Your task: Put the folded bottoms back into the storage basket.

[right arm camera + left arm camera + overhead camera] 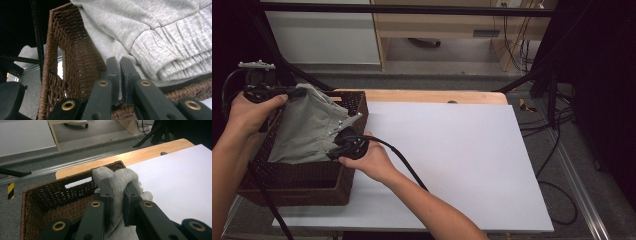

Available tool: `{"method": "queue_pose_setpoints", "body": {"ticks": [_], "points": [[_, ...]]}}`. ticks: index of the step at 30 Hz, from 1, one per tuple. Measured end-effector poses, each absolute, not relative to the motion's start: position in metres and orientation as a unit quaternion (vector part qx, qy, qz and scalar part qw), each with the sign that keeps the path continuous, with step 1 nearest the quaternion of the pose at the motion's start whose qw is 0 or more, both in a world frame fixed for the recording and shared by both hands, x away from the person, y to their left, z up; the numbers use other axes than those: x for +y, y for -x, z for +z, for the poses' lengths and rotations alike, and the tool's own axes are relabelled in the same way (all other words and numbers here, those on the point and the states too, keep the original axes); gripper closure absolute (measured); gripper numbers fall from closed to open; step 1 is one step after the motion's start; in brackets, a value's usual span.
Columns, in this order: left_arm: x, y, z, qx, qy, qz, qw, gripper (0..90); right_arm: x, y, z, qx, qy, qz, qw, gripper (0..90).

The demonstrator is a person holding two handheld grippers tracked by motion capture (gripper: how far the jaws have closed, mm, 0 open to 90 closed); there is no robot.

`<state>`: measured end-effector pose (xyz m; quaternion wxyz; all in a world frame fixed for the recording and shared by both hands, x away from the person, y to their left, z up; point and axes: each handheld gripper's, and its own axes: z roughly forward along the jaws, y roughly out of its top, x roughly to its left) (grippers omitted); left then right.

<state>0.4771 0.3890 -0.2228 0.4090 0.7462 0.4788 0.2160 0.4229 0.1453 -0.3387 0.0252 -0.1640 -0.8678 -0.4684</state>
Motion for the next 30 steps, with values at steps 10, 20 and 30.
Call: {"method": "queue_pose_setpoints", "body": {"ticks": [10,20,30], "points": [[0.39,-0.479,-0.226,0.481,-0.749,0.216,0.401,80.9,0.145,-0.423,-0.339,-0.869,0.164,-0.467,0.023,86.7],[0.393,-0.48,-0.231,0.486,-0.749,0.214,0.397,80.8,0.147,-0.423,-0.341,-0.871,0.165,-0.462,0.026,86.7],[0.393,-0.481,-0.238,0.486,-0.752,0.213,0.392,80.7,0.148,-0.424,-0.341,-0.873,0.168,-0.458,0.022,86.6]]}}
